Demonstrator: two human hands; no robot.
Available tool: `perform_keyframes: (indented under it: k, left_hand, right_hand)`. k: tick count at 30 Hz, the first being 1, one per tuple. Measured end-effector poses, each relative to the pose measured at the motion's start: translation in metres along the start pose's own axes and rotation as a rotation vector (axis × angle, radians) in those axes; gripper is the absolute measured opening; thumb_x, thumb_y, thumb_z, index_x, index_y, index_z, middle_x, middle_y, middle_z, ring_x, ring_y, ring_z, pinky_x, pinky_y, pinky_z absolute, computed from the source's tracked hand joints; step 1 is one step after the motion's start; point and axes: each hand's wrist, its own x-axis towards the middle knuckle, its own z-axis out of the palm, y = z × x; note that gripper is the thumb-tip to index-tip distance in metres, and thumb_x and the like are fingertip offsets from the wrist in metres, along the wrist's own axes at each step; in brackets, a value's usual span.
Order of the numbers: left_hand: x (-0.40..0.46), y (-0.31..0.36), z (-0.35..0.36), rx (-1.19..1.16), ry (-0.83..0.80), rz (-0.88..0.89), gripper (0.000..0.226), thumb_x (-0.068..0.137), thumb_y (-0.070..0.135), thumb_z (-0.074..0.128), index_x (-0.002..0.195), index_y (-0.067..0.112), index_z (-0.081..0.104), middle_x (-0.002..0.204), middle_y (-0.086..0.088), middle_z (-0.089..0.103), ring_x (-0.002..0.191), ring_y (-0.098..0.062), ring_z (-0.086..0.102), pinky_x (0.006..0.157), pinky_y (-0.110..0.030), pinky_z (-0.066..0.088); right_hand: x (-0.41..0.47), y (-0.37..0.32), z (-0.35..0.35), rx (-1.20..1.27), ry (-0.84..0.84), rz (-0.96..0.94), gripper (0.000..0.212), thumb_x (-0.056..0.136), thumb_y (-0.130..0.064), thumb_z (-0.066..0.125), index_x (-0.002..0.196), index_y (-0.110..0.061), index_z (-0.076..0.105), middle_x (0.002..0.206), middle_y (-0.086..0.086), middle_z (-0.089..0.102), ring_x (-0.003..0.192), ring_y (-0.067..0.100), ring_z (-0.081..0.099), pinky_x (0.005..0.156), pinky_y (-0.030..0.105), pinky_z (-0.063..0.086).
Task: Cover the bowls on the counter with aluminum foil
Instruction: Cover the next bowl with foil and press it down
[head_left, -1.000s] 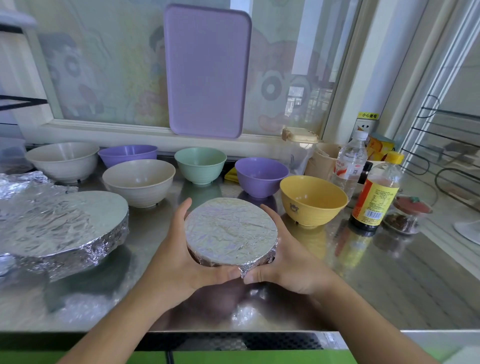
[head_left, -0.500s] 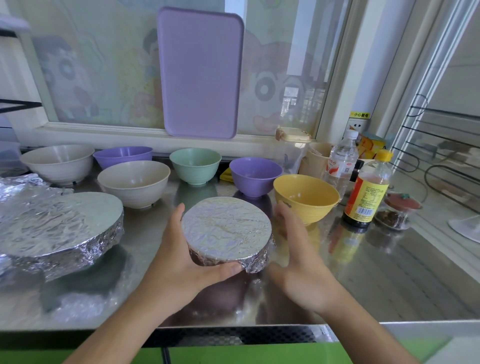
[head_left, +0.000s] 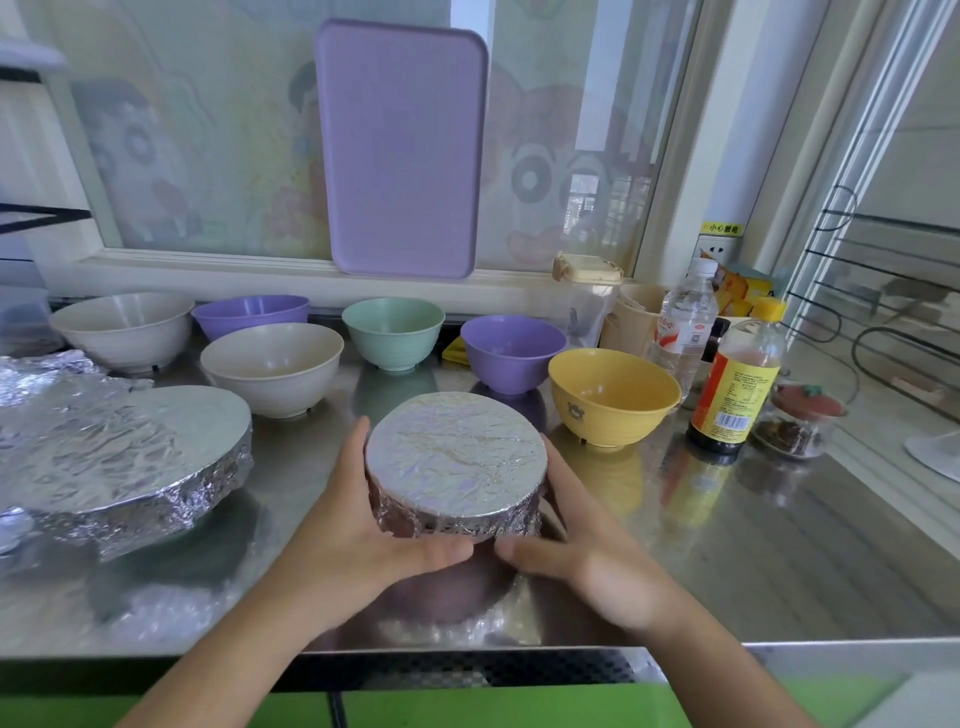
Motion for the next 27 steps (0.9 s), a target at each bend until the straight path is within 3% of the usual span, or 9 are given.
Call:
perform_keyframes:
  k: [2, 5, 7, 10, 13, 16, 20, 23, 27]
  left_hand:
    - [0.004, -0.002, -0.005, -0.06, -0.014, 0.007, 0.17, 0.025, 0.071, 0.1, 0.165, 0.038, 0.009, 0.155, 0.033, 0.036, 0.137, 0.022, 0.036, 0.119, -0.022, 0.032]
    - [0.008, -0.001, -0.001, -0.075, -0.004, 0.044, 0.164, 0.026, 0.073, 0.097, 0.163, 0.034, 0.016, 0.148, 0.035, 0.04, 0.127, 0.028, 0.039, 0.101, 0.0, 0.034]
    - [0.008, -0.001, 0.007, -0.085, 0.013, 0.047, 0.163, 0.03, 0.064, 0.098, 0.165, 0.032, 0.011, 0.145, 0.035, 0.041, 0.124, 0.031, 0.039, 0.093, 0.005, 0.034]
    - [0.005, -0.003, 0.016, -0.098, 0.027, 0.064, 0.152, 0.042, 0.046, 0.107, 0.162, 0.03, 0.016, 0.137, 0.035, 0.054, 0.126, 0.021, 0.049, 0.104, -0.011, 0.043]
    - [0.004, -0.006, 0.02, -0.081, 0.039, 0.105, 0.119, 0.051, 0.02, 0.104, 0.147, 0.034, 0.034, 0.129, 0.037, 0.06, 0.124, 0.012, 0.057, 0.099, -0.015, 0.05]
    - [0.005, -0.009, 0.021, -0.108, 0.023, 0.139, 0.111, 0.051, 0.018, 0.102, 0.14, 0.035, 0.038, 0.129, 0.036, 0.06, 0.124, 0.01, 0.058, 0.093, -0.012, 0.051]
    - [0.006, -0.007, 0.009, -0.082, -0.094, 0.149, 0.116, 0.052, 0.027, 0.106, 0.139, 0.045, 0.032, 0.134, 0.039, 0.054, 0.13, 0.014, 0.051, 0.103, -0.013, 0.048]
    - [0.01, -0.006, -0.01, -0.104, -0.157, 0.092, 0.148, 0.042, 0.048, 0.105, 0.157, 0.037, 0.014, 0.146, 0.035, 0.043, 0.126, 0.033, 0.036, 0.102, 0.0, 0.036]
    - [0.023, -0.009, -0.025, -0.064, -0.11, 0.065, 0.166, 0.024, 0.079, 0.095, 0.162, 0.039, 0.012, 0.163, 0.03, 0.024, 0.146, 0.019, 0.025, 0.127, -0.028, 0.025]
  right_hand:
    - [0.006, -0.003, -0.004, 0.194, 0.089, 0.047, 0.092, 0.082, -0.044, 0.082, 0.161, -0.037, 0.035, 0.16, -0.019, 0.048, 0.141, -0.009, 0.045, 0.115, 0.023, 0.037]
    - [0.024, -0.001, -0.003, 0.29, 0.261, 0.073, 0.1, 0.068, -0.084, 0.075, 0.155, -0.044, 0.046, 0.159, -0.024, 0.046, 0.142, -0.01, 0.043, 0.123, 0.032, 0.029]
    - [0.031, 0.0, 0.008, 0.285, 0.239, 0.091, 0.091, 0.079, -0.081, 0.069, 0.157, -0.04, 0.045, 0.158, -0.021, 0.049, 0.147, 0.0, 0.043, 0.128, 0.043, 0.026]
    - [0.034, 0.004, 0.02, 0.312, 0.247, 0.07, 0.075, 0.089, -0.065, 0.065, 0.156, -0.042, 0.041, 0.153, -0.025, 0.053, 0.144, -0.004, 0.045, 0.126, 0.039, 0.029]
    - [0.027, 0.007, 0.022, 0.292, 0.212, 0.049, 0.102, 0.079, -0.067, 0.074, 0.163, -0.041, 0.023, 0.154, -0.028, 0.05, 0.14, -0.012, 0.045, 0.125, 0.032, 0.033]
    - [0.023, 0.013, 0.013, 0.217, 0.084, 0.038, 0.125, 0.064, -0.064, 0.092, 0.161, -0.034, 0.018, 0.145, -0.025, 0.06, 0.138, -0.004, 0.052, 0.109, 0.018, 0.047]
    - [0.023, 0.008, 0.005, 0.113, 0.007, 0.052, 0.119, 0.057, -0.055, 0.1, 0.151, -0.038, 0.029, 0.147, -0.019, 0.059, 0.143, 0.007, 0.051, 0.108, 0.02, 0.046]
    - [0.022, 0.008, -0.01, 0.118, -0.034, 0.032, 0.14, 0.055, -0.052, 0.102, 0.164, -0.027, 0.018, 0.156, -0.017, 0.052, 0.148, 0.006, 0.045, 0.118, 0.029, 0.041]
    - [0.029, -0.003, -0.021, 0.156, -0.024, 0.036, 0.156, 0.048, -0.064, 0.1, 0.169, -0.027, 0.008, 0.171, -0.016, 0.027, 0.155, -0.001, 0.029, 0.13, 0.044, 0.027]
